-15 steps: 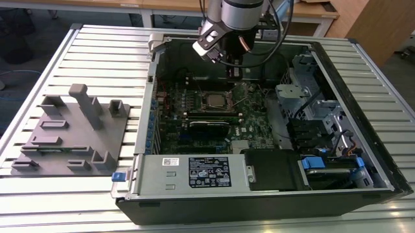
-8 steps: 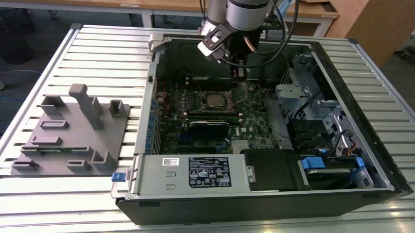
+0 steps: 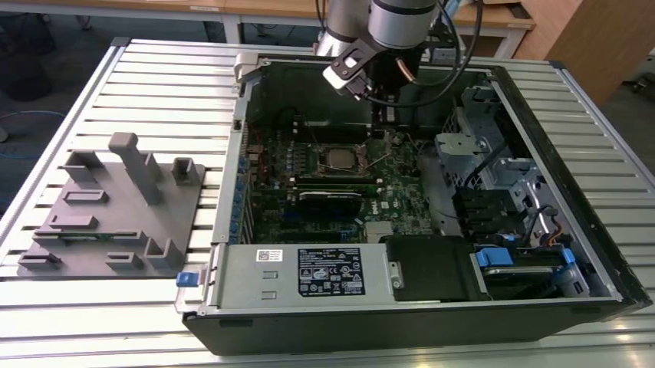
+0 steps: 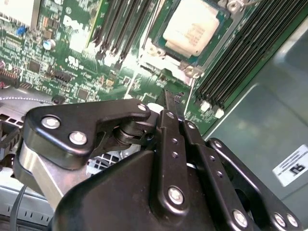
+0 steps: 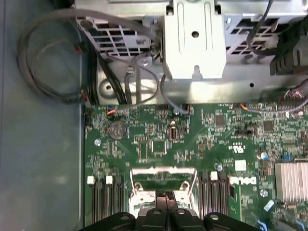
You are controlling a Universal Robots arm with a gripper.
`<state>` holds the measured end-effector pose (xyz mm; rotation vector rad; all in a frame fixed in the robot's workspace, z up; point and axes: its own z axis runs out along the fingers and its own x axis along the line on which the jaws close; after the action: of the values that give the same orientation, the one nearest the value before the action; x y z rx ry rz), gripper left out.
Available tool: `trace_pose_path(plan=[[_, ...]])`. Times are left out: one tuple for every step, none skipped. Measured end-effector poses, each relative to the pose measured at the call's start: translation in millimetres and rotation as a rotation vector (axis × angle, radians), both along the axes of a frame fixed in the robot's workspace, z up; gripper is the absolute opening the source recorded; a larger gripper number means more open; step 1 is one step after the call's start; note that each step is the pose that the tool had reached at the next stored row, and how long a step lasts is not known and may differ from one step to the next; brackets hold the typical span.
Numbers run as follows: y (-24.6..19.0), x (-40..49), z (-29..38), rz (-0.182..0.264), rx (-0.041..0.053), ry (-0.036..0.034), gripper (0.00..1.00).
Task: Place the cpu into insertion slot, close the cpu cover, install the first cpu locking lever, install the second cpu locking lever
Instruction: 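Close the cpu cover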
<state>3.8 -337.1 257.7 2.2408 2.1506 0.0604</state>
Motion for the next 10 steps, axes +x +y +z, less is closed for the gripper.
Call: trace_pose_path(plan=[[0.0, 2.0, 0.0, 0.0, -0.0001, 0.0001, 0.1], [0.0, 3.9, 0.0, 0.0, -0.0001, 0.0001, 0.1], [0.0, 5.7, -0.1, 0.0, -0.0001, 0.0001, 0.1], [0.0, 7.5, -0.1, 0.0, 0.0001, 0.0, 0.1], [0.0, 9.3, -0.1, 0.0, 0.0001, 0.0, 0.1], [0.0, 11.0, -0.2, 0.0, 0.0, 0.0, 0.1], [0.0, 12.7, -0.2, 0.0, 0.0, 0.0, 0.1], [0.0, 14.5, -0.2, 0.0, 0.0001, 0.0, 0.1], [0.0, 16.2, -0.3, 0.0, 0.0001, 0.0, 0.1], [0.0, 17.7, -0.3, 0.0, 0.0002, 0.0, 0.1]])
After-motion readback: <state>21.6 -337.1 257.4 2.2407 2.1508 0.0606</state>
